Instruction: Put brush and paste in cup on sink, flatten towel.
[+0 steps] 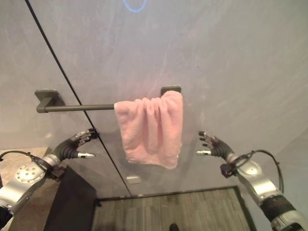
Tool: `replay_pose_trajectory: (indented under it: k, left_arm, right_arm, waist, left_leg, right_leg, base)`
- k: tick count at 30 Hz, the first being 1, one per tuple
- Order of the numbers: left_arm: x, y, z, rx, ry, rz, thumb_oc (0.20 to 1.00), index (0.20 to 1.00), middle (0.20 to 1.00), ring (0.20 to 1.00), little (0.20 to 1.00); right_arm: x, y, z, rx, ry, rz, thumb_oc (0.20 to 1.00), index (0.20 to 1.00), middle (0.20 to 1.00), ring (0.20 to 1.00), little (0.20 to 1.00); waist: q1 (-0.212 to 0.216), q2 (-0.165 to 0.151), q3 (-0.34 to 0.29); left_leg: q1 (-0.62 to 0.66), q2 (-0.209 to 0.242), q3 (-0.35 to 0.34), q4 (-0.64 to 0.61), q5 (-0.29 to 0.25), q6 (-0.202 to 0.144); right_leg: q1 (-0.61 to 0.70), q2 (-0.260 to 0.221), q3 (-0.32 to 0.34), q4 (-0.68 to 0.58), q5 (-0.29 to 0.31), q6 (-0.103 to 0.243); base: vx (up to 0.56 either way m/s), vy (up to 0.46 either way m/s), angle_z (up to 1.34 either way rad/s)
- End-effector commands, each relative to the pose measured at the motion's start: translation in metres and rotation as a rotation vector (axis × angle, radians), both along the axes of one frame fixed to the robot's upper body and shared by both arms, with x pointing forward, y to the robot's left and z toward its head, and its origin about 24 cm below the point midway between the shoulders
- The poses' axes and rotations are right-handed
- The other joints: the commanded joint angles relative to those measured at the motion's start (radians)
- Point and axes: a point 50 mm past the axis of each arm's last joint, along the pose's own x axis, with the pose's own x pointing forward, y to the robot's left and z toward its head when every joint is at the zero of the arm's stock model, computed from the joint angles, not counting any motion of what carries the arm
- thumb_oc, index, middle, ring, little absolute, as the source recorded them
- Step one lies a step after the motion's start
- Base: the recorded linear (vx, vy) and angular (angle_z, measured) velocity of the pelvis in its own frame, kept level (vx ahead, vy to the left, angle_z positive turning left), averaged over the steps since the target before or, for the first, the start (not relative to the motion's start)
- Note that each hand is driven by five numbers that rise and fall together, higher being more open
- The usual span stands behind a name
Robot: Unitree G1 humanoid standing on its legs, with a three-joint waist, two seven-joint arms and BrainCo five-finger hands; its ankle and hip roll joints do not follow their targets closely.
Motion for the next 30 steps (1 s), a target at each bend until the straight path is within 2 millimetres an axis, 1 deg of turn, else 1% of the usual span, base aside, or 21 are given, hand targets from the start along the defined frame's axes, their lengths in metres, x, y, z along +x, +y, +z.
replay_pose_trajectory:
  k: [1,2,4,5,6,7,8,9,12,14,15,16,21,22,23,24,25,27,28,29,30]
  left_arm:
    - [0.020,-0.016,0.020,-0.058,-0.096,-0.042,1.000,1.000,1.000,1.000,1.000]
    - [0.023,-0.020,0.019,-0.068,-0.098,-0.048,1.000,1.000,1.000,1.000,1.000]
    - [0.031,-0.052,0.020,-0.110,-0.114,-0.154,1.000,1.000,1.000,1.000,1.000]
    - [0.031,-0.052,0.020,-0.110,-0.114,-0.154,1.000,1.000,1.000,1.000,1.000]
    - [0.035,-0.067,0.020,-0.130,-0.124,-0.189,1.000,1.000,1.000,1.000,1.000]
    - [0.036,-0.075,0.020,-0.146,-0.128,-0.206,1.000,1.000,1.000,1.000,1.000]
    - [0.039,-0.086,0.022,-0.159,-0.135,-0.240,1.000,1.000,1.000,1.000,1.000]
    - [0.039,-0.086,0.022,-0.159,-0.136,-0.240,1.000,1.000,1.000,1.000,1.000]
    - [0.039,-0.100,0.025,-0.176,-0.136,-0.294,1.000,1.000,1.000,1.000,1.000]
    - [0.040,-0.107,0.027,-0.181,-0.143,-0.319,1.000,1.000,1.000,1.000,1.000]
    - [0.041,-0.113,0.028,-0.179,-0.151,-0.332,1.000,1.000,1.000,1.000,1.000]
    - [0.041,-0.113,0.028,-0.179,-0.151,-0.332,1.000,1.000,1.000,1.000,1.000]
    - [0.045,-0.122,0.027,-0.177,-0.163,-0.332,1.000,1.000,1.000,1.000,1.000]
    - [0.046,-0.123,0.027,-0.180,-0.166,-0.325,0.777,0.777,0.777,0.777,0.777]
    - [0.046,-0.123,0.026,-0.189,-0.168,-0.314,0.338,0.338,0.338,0.338,0.338]
    - [0.046,-0.122,0.025,-0.198,-0.169,-0.298,0.200,0.200,0.200,0.200,0.200]
    - [0.044,-0.119,0.018,-0.232,-0.167,-0.239,0.200,0.200,0.200,0.200,0.200]
    - [0.044,-0.119,0.018,-0.231,-0.167,-0.238,0.200,0.200,0.200,0.200,0.200]
    - [0.041,-0.113,0.006,-0.242,-0.149,-0.178,0.200,0.200,0.200,0.200,0.200]
    - [0.039,-0.109,0.002,-0.238,-0.144,-0.151,0.200,0.200,0.200,0.200,0.200]
    - [0.034,-0.100,-0.004,-0.233,-0.142,-0.098,0.200,0.200,0.200,0.200,0.200]
  right_arm:
    - [0.015,0.018,0.010,0.082,-0.044,0.042,1.000,1.000,1.000,1.000,1.000]
    - [0.017,0.022,0.010,0.085,-0.042,0.055,1.000,1.000,1.000,1.000,1.000]
    - [0.024,0.034,0.013,0.088,-0.054,0.078,1.000,1.000,1.000,1.000,1.000]
    - [0.024,0.034,0.013,0.088,-0.054,0.078,1.000,1.000,1.000,1.000,1.000]
    - [0.029,0.040,0.015,0.078,-0.068,0.086,1.000,1.000,1.000,1.000,1.000]
    - [0.030,0.043,0.015,0.082,-0.073,0.083,1.000,1.000,1.000,1.000,1.000]
    - [0.034,0.048,0.018,0.076,-0.084,0.091,1.000,1.000,1.000,1.000,1.000]
    - [0.034,0.048,0.018,0.076,-0.085,0.091,1.000,1.000,1.000,1.000,1.000]
    - [0.038,0.056,0.021,0.075,-0.100,0.106,1.000,1.000,1.000,1.000,1.000]
    - [0.040,0.063,0.023,0.081,-0.108,0.117,1.000,1.000,1.000,1.000,1.000]
    - [0.042,0.070,0.023,0.102,-0.109,0.126,1.000,1.000,1.000,1.000,1.000]
    - [0.042,0.070,0.023,0.102,-0.109,0.125,1.000,1.000,1.000,1.000,1.000]
    - [0.047,0.083,0.027,0.122,-0.133,0.122,1.000,1.000,1.000,1.000,1.000]
    - [0.049,0.085,0.028,0.122,-0.140,0.112,1.000,1.000,1.000,1.000,1.000]
    - [0.049,0.087,0.028,0.141,-0.144,0.103,0.573,0.573,0.573,0.573,0.573]
    - [0.049,0.089,0.028,0.161,-0.149,0.090,0.354,0.354,0.354,0.354,0.354]
    - [0.049,0.091,0.025,0.222,-0.152,0.038,0.200,0.200,0.200,0.200,0.200]
    - [0.049,0.091,0.025,0.222,-0.151,0.038,0.200,0.200,0.200,0.200,0.200]
    - [0.045,0.096,0.018,0.285,-0.134,0.013,0.200,0.200,0.200,0.200,0.200]
    - [0.043,0.097,0.014,0.299,-0.125,0.000,0.200,0.200,0.200,0.200,0.200]
    - [0.038,0.095,0.014,0.281,-0.144,-0.001,0.200,0.200,0.200,0.200,0.200]
  waist:
    - [0.015,-0.029,-0.020]
    - [0.016,-0.030,-0.019]
    - [0.018,-0.034,-0.016]
    - [0.018,-0.034,-0.016]
    - [0.018,-0.037,-0.014]
    - [0.017,-0.038,-0.013]
    - [0.016,-0.039,-0.011]
    - [0.016,-0.039,-0.010]
    - [0.012,-0.038,-0.011]
    - [0.011,-0.039,-0.012]
    - [0.009,-0.037,-0.013]
    - [0.010,-0.037,-0.013]
    - [0.009,-0.035,-0.014]
    - [0.008,-0.034,-0.014]
    - [0.007,-0.034,-0.014]
    - [0.007,-0.033,-0.015]
    - [0.007,-0.032,-0.016]
    - [0.007,-0.032,-0.016]
    - [0.009,-0.031,-0.018]
    - [0.011,-0.031,-0.019]
    - [0.014,-0.032,-0.024]
  left_leg:
    - [-0.076,0.033,-0.002,0.011,0.057,-0.030]
    - [-0.077,0.033,-0.003,0.011,0.057,-0.030]
    - [-0.080,0.034,-0.009,0.011,0.058,-0.030]
    - [-0.080,0.034,-0.009,0.011,0.058,-0.030]
    - [-0.080,0.035,-0.012,0.011,0.057,-0.030]
    - [-0.080,0.036,-0.014,0.011,0.057,-0.030]
    - [-0.079,0.037,-0.014,0.011,0.056,-0.030]
    - [-0.079,0.037,-0.014,0.011,0.056,-0.030]
    - [-0.077,0.040,-0.012,0.011,0.055,-0.030]
    - [-0.074,0.040,-0.010,0.011,0.053,-0.030]
    - [-0.071,0.041,-0.008,0.011,0.051,-0.029]
    - [-0.071,0.041,-0.008,0.011,0.051,-0.029]
    - [-0.066,0.041,-0.005,0.011,0.049,-0.027]
    - [-0.066,0.042,-0.005,0.011,0.048,-0.026]
    - [-0.066,0.041,-0.004,0.011,0.047,-0.026]
    - [-0.064,0.041,-0.004,0.011,0.046,-0.025]
    - [-0.062,0.041,-0.002,0.011,0.044,-0.023]
    - [-0.062,0.041,-0.002,0.011,0.044,-0.023]
    - [-0.058,0.040,-0.004,0.011,0.042,-0.020]
    - [-0.055,0.039,-0.004,0.011,0.040,-0.019]
    - [-0.047,0.039,-0.005,0.011,0.036,-0.017]
  right_leg:
    - [0.013,-0.126,0.016,0.012,-0.006,0.119]
    - [0.012,-0.126,0.015,0.011,-0.007,0.118]
    - [0.015,-0.124,0.011,0.010,-0.010,0.116]
    - [0.015,-0.124,0.011,0.010,-0.010,0.116]
    - [0.017,-0.122,0.009,0.010,-0.013,0.115]
    - [0.018,-0.122,0.010,0.010,-0.015,0.113]
    - [0.020,-0.119,0.008,0.009,-0.018,0.111]
    - [0.020,-0.119,0.008,0.009,-0.018,0.111]
    - [0.022,-0.116,0.009,0.008,-0.020,0.109]
    - [0.023,-0.115,0.013,0.007,-0.020,0.110]
    - [0.023,-0.113,0.016,0.007,-0.021,0.110]
    - [0.023,-0.113,0.016,0.007,-0.021,0.110]
    - [0.022,-0.111,0.023,0.007,-0.022,0.110]
    - [0.021,-0.111,0.025,0.007,-0.021,0.110]
    - [0.021,-0.111,0.026,0.007,-0.022,0.110]
    - [0.021,-0.112,0.026,0.007,-0.022,0.110]
    - [0.022,-0.111,0.028,0.007,-0.023,0.110]
    - [0.022,-0.111,0.028,0.007,-0.023,0.110]
    - [0.027,-0.110,0.029,0.007,-0.027,0.108]
    - [0.030,-0.109,0.029,0.007,-0.029,0.108]
    - [0.040,-0.109,0.027,0.007,-0.034,0.107]
  base:
    - [0.00,0.006,0.04]
    - [0.01,-0.003,0.03]
    - [0.00,0.000,0.00]
    - [0.00,0.000,0.00]
    - [0.00,0.000,0.00]
    - [0.00,0.000,0.00]
    - [0.01,-0.014,0.03]
    - [0.01,-0.010,0.04]
    - [0.00,0.000,0.00]
    - [0.02,-0.007,-0.01]
    - [0.00,0.000,0.00]
    - [0.02,-0.006,-0.04]
    - [0.00,0.000,-0.01]
    - [0.00,0.000,0.00]
    - [0.00,0.000,0.00]
    - [0.00,0.000,0.00]
    - [0.00,0.000,0.00]
    - [0.00,0.000,-0.07]
    - [0.01,0.001,-0.07]
    - [0.04,0.001,-0.07]
    - [0.03,-0.001,-0.08]
